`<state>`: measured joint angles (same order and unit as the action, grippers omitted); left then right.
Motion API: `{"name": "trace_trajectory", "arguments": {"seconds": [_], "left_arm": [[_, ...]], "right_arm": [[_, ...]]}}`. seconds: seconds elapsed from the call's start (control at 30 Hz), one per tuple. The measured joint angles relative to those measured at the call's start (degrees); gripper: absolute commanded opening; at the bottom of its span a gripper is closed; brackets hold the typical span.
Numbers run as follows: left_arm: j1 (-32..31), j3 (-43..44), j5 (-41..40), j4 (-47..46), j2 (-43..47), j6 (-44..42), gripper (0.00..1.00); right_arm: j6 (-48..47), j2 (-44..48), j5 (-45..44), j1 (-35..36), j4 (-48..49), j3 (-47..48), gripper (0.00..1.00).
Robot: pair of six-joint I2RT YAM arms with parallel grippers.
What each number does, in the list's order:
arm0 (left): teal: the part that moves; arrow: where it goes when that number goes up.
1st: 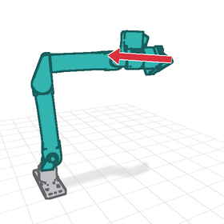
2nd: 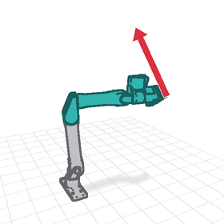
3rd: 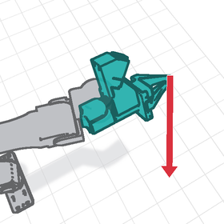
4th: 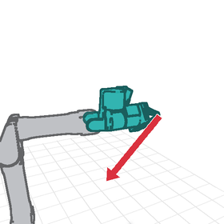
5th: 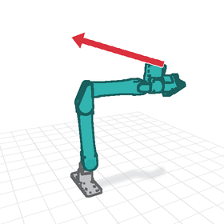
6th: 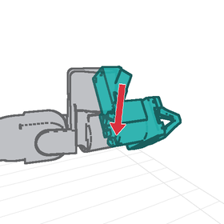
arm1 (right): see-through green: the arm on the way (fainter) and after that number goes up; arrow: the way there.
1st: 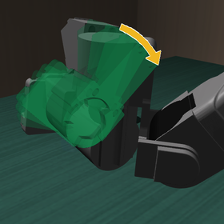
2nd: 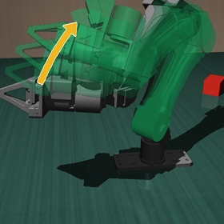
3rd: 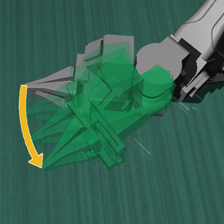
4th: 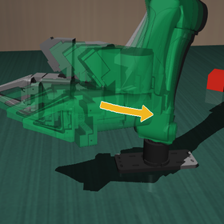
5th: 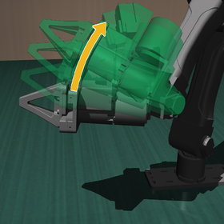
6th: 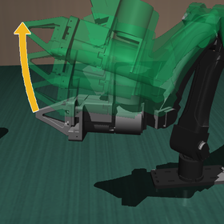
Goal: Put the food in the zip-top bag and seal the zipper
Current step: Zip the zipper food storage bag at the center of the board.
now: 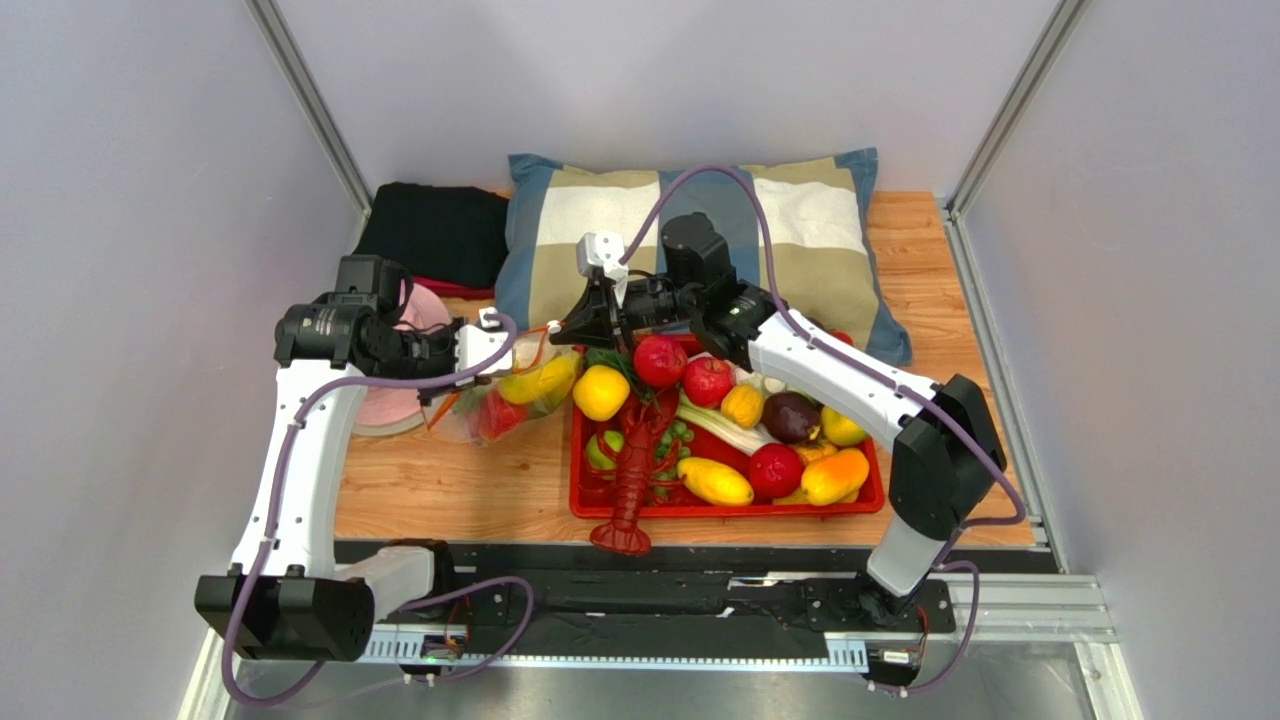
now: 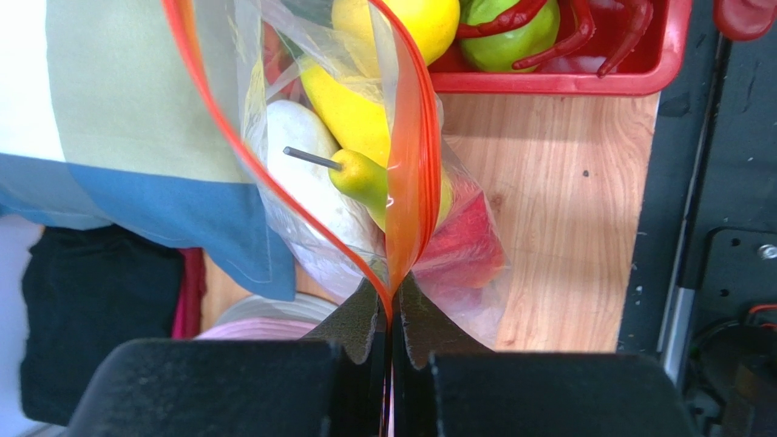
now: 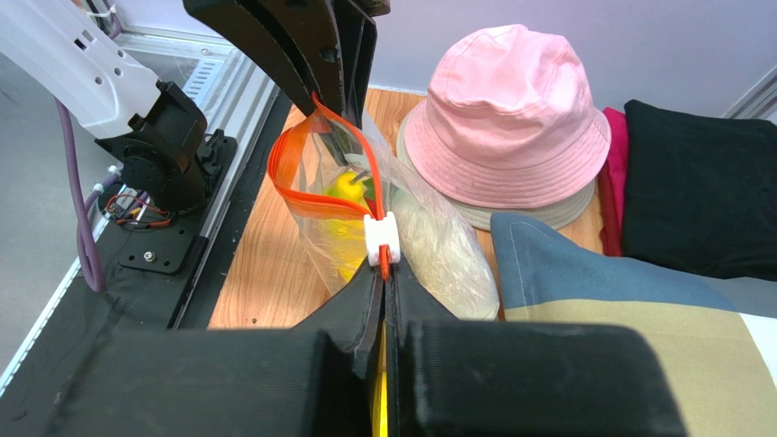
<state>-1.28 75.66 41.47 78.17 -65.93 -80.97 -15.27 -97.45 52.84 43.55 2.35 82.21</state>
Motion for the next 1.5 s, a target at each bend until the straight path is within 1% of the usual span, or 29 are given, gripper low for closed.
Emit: {"name": "trace_trajectory", "arguments": {"seconds": [0.07, 0.1, 0.13, 0.17, 0.2, 0.23, 0.3, 0.33, 0.37, 0.4, 0.53, 0.67, 0.7, 0.73, 0.77, 0.8, 0.87, 0.97, 1.07, 1.17, 1.23, 1.27, 1.37, 1.5], "left_arm": [[1.18, 0.0, 0.31, 0.0, 0.02, 2.97, 0.1], [1.88, 0.0, 0.55, 0.0, 0.09, 4.68, 0.2], [3.06, -0.22, 0.96, -0.28, 0.26, 7.63, 0.25], [4.46, -0.46, 1.51, -0.39, 0.46, 9.68, 0.27], [6.4, -0.76, 2.03, -0.57, 0.7, 12.33, 0.36], [8.46, -0.9, 2.4, -1.14, 0.92, 15.3, 0.4], [12.37, -0.9, 3.63, -3.19, 1.16, 21.44, 0.42], [13.35, -0.87, 4.04, -4.28, 1.22, 24.06, 0.58], [14.23, -0.74, 4.48, -5.27, 1.27, 26.71, 0.67], [14.56, -0.44, 5.01, -5.99, 1.27, 28.7, 0.99], [14.53, 0.96, 8.61, -7.39, 1.9, 35.23, 0.99], [14.53, 0.98, 12.94, -7.93, 4.22, 37.64, 0.99], [14.45, 0.85, 13.86, -8.48, 4.87, 38.25, 0.98], [14.01, 0.52, 14.71, -9.64, 5.81, 39.19, 0.96], [13.62, 0.28, 15.04, -10.51, 6.43, 40.13, 0.91], [12.79, -0.22, 15.21, -12.17, 7.3, 41.38, 0.88], [9.7, -1.05, 14.88, -15.34, 8.59, 43.54, 0.82], [5.44, -2.03, 13.68, -18.49, 9.11, 44.65, 0.76], [3.91, -2.97, 12.5, -20.94, 8.68, 44.96, 0.72], [3.91, -3.28, 12.04, -22.51, 7.96, 44.35, 0.72], [3.91, -3.65, 12.09, -23.21, 7.98, 42.4, 0.72], [3.91, -3.87, 12.07, -23.32, 8.07, 40.96, 0.69], [3.91, -3.98, 12.11, -22.82, 7.87, 35.54, 0.65], [3.72, -1.88, 12.44, -18.05, 4.33, 27.63, 0.63]], "right_arm": [[-0.28, 0.0, 0.0, 0.04, -0.02, 0.0, 0.0], [-0.31, 0.0, -0.02, 0.04, 0.0, 0.0, 0.0], [-0.26, -0.11, -0.02, 0.13, 0.02, 0.0, 0.0], [-0.2, -0.33, -0.04, 0.33, 0.11, 0.0, 0.0], [0.07, -0.61, -0.09, 0.55, 0.33, 0.0, 0.0], [0.42, -1.09, -0.22, 0.76, 0.66, 0.0, 0.0], [1.36, -2.56, -0.42, 1.4, 1.88, 0.0, 0.0], [2.01, -3.52, -0.57, 1.73, 2.34, 0.0, 0.0], [2.56, -4.44, -0.83, 2.1, 2.78, 0.07, 0.0], [3.32, -5.62, -0.94, 2.49, 3.1, 0.35, 0.0], [6.1, -9.99, -1.49, 3.89, 4.0, 2.16, 0.0], [7.13, -10.91, -1.7, 4.33, 3.85, 2.99, 0.0], [7.34, -10.91, -1.66, 4.33, 3.72, 3.34, 0.0], [7.48, -10.91, -1.68, 4.33, 3.67, 3.87, 0.0], [7.58, -10.91, -1.68, 4.33, 3.52, 4.48, 0.0], [7.74, -10.91, -1.66, 4.33, 3.48, 5.05, 0.0], [7.93, -10.88, -1.64, 4.33, 3.26, 6.34, 0.0], [7.98, -10.82, -1.44, 4.33, 2.95, 7.17, 0.0], [7.96, -10.8, -1.29, 4.33, 2.21, 7.19, 0.0], [7.96, -10.8, -1.29, 4.33, 1.46, 7.19, 0.0], [7.96, -10.8, -1.29, 4.33, 1.27, 7.19, 0.0], [7.96, -10.78, -1.31, 4.33, 1.27, 7.19, 0.0], [7.93, -10.56, -1.49, 4.33, 1.31, 6.93, 0.0], [7.93, -9.25, -2.67, 4.39, 1.33, 5.62, 0.0]]}}
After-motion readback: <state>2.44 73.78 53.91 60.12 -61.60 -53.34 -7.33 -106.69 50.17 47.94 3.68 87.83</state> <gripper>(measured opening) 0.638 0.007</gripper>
